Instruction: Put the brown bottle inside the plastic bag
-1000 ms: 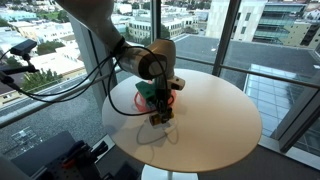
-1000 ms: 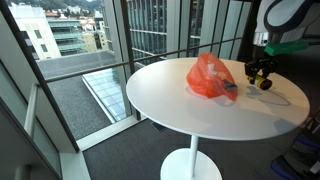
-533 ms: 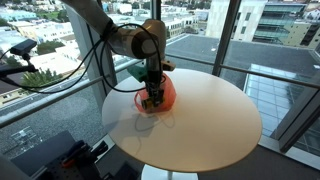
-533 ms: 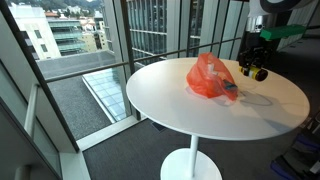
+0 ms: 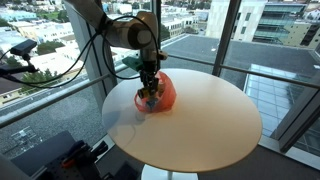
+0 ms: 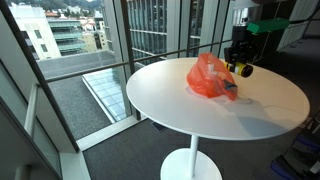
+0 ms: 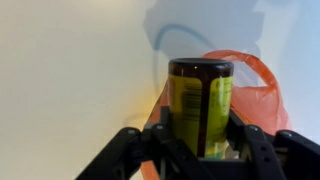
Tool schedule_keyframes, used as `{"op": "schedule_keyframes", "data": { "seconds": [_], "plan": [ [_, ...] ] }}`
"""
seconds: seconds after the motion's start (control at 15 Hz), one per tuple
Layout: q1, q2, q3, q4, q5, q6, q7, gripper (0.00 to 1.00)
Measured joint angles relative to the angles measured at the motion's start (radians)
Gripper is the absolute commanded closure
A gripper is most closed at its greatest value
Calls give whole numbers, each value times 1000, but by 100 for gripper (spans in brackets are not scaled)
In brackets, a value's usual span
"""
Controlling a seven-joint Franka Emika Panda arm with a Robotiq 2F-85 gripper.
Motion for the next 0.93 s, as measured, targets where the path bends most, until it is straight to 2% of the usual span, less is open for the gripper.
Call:
{"op": "schedule_keyframes", "data": {
  "seconds": [0.93],
  "plan": [
    [6, 208, -5, 164, 0, 0, 0, 71]
  ]
}}
